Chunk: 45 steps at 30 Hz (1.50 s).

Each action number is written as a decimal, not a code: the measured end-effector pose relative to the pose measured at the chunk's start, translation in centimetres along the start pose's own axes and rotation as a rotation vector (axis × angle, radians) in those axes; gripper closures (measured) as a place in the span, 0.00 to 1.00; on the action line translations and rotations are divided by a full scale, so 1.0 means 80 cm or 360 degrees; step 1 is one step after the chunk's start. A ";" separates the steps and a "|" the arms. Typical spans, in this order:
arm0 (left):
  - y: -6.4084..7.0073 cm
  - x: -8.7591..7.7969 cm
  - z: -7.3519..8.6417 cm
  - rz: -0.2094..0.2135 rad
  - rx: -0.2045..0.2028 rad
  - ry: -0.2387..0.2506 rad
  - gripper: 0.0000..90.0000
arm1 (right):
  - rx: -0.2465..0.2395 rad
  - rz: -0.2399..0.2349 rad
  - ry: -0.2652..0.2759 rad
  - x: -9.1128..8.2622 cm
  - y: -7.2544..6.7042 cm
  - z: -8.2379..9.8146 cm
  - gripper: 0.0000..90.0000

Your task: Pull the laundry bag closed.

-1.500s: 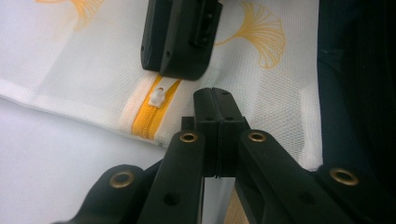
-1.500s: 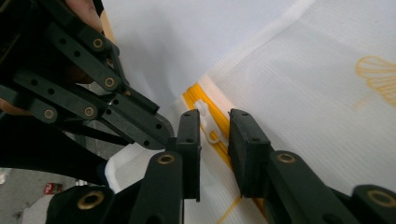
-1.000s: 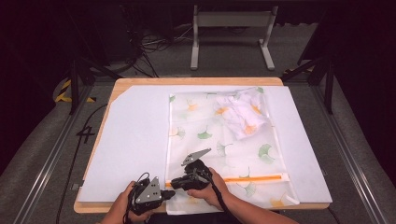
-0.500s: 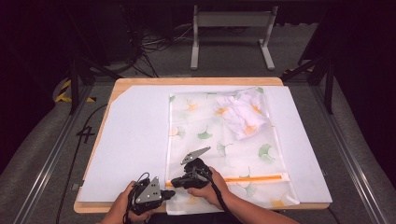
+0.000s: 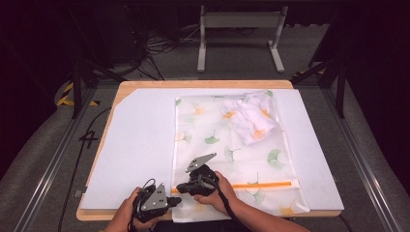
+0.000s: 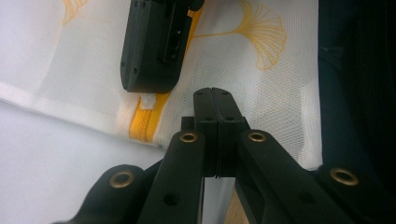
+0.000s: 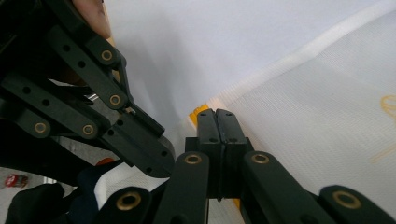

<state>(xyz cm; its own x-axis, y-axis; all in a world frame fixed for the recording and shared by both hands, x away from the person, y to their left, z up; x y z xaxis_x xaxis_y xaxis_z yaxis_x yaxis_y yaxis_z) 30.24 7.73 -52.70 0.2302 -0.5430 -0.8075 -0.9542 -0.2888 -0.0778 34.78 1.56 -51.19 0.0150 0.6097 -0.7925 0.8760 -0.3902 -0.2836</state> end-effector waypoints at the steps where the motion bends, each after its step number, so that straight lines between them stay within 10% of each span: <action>1: 0.000 0.000 0.000 0.0001 0.0002 0.0001 1.00 | 0.0000 0.0002 0.0001 0.000 0.000 0.000 1.00; 31: -0.001 -0.001 0.000 0.0007 -0.0023 -0.0019 1.00 | -0.0028 0.0054 0.0009 -0.009 0.002 0.014 1.00; 39: -0.008 -0.010 -0.009 0.0013 -0.0113 0.0114 1.00 | -0.0046 0.0061 0.0002 -0.006 0.001 0.015 1.00; 45: -0.012 -0.001 -0.004 -0.0005 -0.0095 0.0040 1.00 | -0.0049 0.0054 0.0000 -0.005 -0.001 0.015 1.00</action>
<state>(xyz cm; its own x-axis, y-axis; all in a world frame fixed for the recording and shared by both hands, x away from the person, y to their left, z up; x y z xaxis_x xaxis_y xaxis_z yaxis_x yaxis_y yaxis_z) 31.15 7.82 -52.39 0.2386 -0.5614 -0.7924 -0.9405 -0.3367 -0.0447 34.14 0.50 -51.49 0.0447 0.5966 -0.8013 0.8894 -0.3890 -0.2400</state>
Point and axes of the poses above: each handheld gripper's, and its own axes: x roughly forward along the jaws, z roughly out of its underside, y roughly to its right, the point moved 10 cm from there along x, roughly forward along the jaws, and after that the axes turned 11 degrees about -y, right-handed, at the moved point
